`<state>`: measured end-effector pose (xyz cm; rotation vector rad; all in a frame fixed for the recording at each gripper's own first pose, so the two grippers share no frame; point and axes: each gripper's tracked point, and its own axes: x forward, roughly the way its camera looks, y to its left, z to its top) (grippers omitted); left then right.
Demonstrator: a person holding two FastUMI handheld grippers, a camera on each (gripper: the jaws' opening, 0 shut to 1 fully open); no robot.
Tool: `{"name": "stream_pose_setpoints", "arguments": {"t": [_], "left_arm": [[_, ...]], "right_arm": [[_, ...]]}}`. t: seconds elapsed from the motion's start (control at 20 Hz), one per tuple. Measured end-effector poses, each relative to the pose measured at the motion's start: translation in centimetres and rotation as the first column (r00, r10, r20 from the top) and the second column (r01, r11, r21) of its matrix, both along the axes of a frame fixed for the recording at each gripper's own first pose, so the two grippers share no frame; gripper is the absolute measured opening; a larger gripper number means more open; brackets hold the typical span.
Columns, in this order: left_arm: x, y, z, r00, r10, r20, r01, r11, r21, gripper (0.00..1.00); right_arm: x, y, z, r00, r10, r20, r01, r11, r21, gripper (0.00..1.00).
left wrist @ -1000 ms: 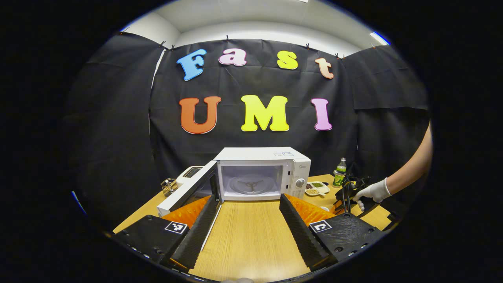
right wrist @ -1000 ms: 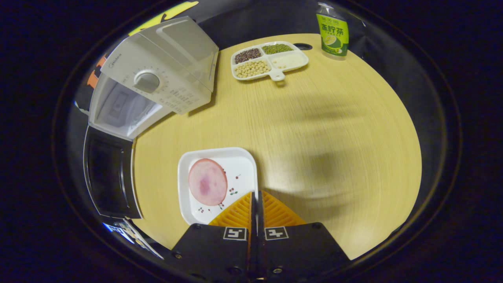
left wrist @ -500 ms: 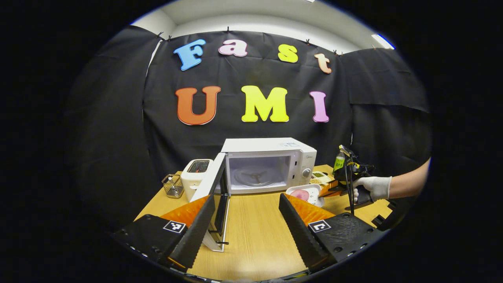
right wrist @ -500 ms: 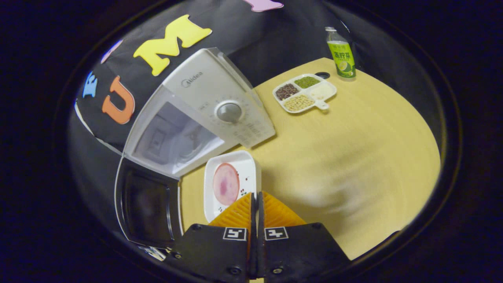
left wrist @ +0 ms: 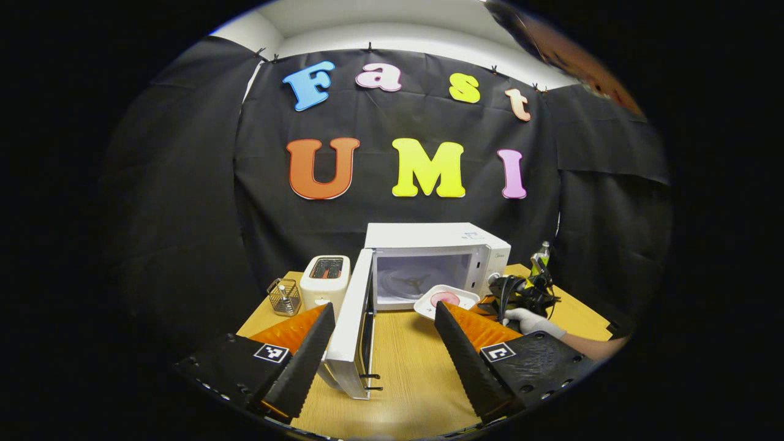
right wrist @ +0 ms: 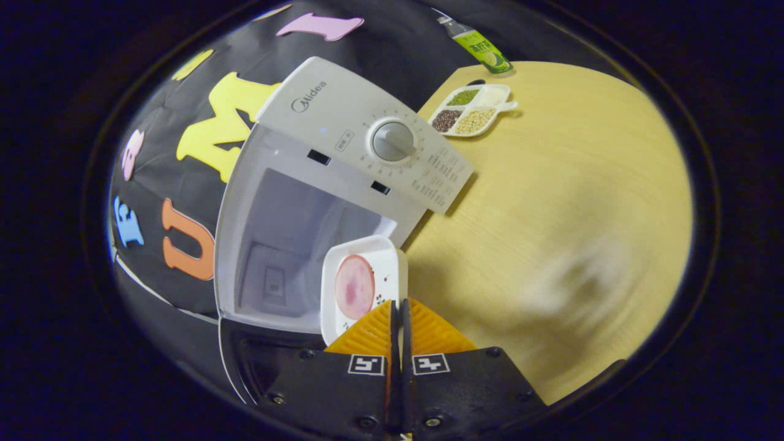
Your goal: Open the microwave oven with the left hand, put the food in, and close the microwave oven.
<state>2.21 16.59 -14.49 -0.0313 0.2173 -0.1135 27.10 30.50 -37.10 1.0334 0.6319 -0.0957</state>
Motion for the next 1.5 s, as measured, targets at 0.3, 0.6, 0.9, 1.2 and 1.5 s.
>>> {"name": "stream_pose_setpoints", "arguments": {"t": [0.3,0.6,0.9,1.2,1.5], "left_arm": [[0.3,1.4,-2.0,0.998,0.052,-0.025,-0.051,0.998,0.039,0.97],[1.2,2.5,-2.7,0.997,0.073,-0.032,-0.070,0.994,0.083,0.96],[1.4,3.3,-3.4,0.996,0.080,-0.029,-0.077,0.993,0.095,0.97],[1.0,3.1,-3.1,0.997,0.077,-0.030,-0.074,0.993,0.092,0.97],[1.0,3.3,-1.7,0.996,0.087,-0.005,-0.086,0.991,0.105,0.97]], "right_arm": [[4.6,4.8,0.5,0.992,-0.089,0.088,0.085,0.995,0.057,0.00],[10.2,5.8,0.3,0.968,-0.223,0.113,0.204,0.966,0.157,0.06],[12.8,6.8,-0.8,0.970,-0.217,0.109,0.202,0.970,0.133,0.06],[14.2,5.9,1.8,0.945,-0.224,0.237,0.189,0.968,0.164,0.07],[10.7,4.2,7.5,0.925,-0.042,0.377,0.127,0.971,-0.204,0.89]]}}
